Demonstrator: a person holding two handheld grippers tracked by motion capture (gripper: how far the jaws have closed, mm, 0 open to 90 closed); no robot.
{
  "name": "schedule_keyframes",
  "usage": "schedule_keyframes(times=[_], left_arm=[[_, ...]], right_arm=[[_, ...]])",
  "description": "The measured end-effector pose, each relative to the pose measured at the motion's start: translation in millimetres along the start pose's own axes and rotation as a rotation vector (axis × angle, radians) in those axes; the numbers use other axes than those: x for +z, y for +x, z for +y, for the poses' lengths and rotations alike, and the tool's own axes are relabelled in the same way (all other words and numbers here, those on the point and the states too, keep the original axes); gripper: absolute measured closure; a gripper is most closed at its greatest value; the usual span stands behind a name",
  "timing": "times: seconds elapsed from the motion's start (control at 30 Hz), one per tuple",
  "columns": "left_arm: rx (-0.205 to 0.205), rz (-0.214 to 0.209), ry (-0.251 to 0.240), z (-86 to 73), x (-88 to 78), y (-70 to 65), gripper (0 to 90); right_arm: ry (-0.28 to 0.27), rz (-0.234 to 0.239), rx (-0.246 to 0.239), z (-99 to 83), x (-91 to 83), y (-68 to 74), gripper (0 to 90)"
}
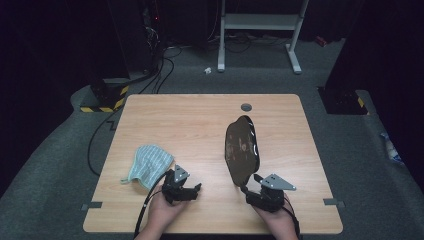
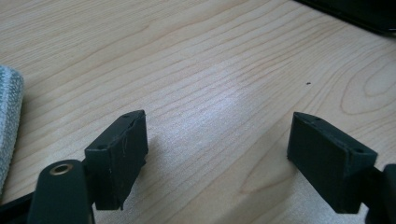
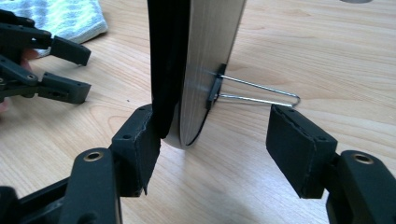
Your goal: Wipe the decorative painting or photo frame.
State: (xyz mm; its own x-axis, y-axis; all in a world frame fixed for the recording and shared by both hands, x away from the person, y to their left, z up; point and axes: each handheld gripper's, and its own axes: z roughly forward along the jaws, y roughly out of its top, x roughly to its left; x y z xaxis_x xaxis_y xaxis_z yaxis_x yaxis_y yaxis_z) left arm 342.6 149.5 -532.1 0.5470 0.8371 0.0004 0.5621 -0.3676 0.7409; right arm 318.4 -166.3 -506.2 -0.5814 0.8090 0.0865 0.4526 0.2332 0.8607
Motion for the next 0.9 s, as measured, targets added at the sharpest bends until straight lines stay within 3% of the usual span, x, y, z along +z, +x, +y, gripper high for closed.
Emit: schedule_keyframes(times=[0.57, 0.9], left_arm=[[0.008, -0.008, 0.005, -1.9, -1.9, -3.1, 17.4], [0.0, -0.004, 0.003, -6.1, -6.5, -4.5, 18.5]], right_arm=[[-0.017, -0.063, 0.077, 2.7, -4.8, -30.7, 37.2], [-0.033, -0.08, 0.1, 6.3, -3.3, -42.0, 46.6]])
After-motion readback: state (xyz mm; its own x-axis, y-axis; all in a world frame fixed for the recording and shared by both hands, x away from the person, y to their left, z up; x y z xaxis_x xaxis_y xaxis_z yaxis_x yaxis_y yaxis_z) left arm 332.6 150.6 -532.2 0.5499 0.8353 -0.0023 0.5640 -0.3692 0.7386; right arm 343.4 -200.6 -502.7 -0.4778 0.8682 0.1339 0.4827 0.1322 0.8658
